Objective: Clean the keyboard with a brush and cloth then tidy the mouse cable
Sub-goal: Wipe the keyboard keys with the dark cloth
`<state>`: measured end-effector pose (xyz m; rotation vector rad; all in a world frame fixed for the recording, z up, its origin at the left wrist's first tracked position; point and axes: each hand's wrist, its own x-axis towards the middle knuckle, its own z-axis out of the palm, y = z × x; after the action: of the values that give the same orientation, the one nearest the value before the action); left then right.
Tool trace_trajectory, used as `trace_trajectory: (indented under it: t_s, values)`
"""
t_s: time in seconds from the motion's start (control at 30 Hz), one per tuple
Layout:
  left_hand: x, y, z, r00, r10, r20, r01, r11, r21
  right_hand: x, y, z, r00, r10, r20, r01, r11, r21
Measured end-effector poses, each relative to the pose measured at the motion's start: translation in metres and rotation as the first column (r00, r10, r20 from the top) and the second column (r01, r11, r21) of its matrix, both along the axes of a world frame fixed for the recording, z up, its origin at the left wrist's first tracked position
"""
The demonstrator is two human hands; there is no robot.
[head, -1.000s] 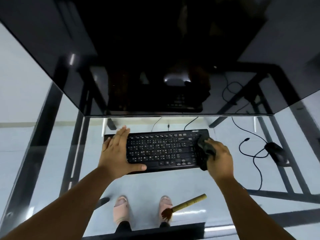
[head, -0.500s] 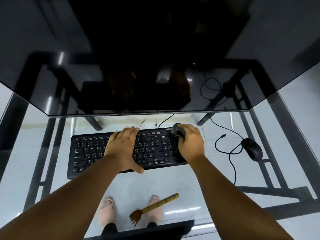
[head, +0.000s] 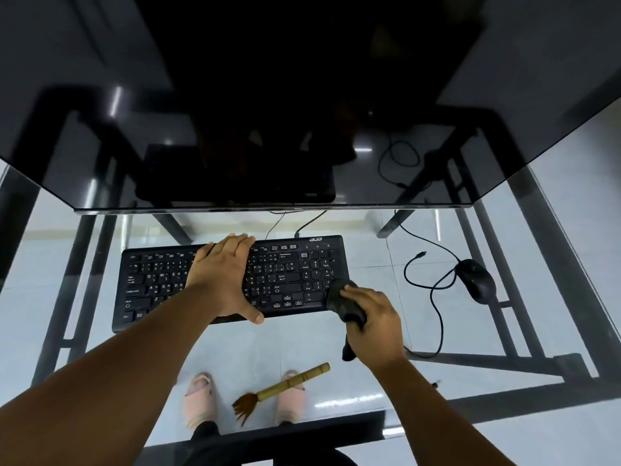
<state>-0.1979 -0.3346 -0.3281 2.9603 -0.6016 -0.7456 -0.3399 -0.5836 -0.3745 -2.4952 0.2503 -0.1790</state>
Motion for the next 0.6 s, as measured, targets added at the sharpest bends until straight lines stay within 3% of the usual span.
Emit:
trace_trajectory:
  t_s: [0.33, 0.6]
  values:
    - [-0.003, -0.002, 0.002, 1.000, 0.016, -0.009, -0.016, 1.000, 0.000, 0.084, -0.001, 0.008, 0.997, -0.078, 0.002, 0.078, 0.992, 0.097]
    - [-0.003, -0.002, 0.006, 0.999, 0.036, -0.020, -0.036, 0.999, -0.011, 0.009, -0.016, 0.001, 0.998, 0.037, 0.049, -0.040, 0.998, 0.058]
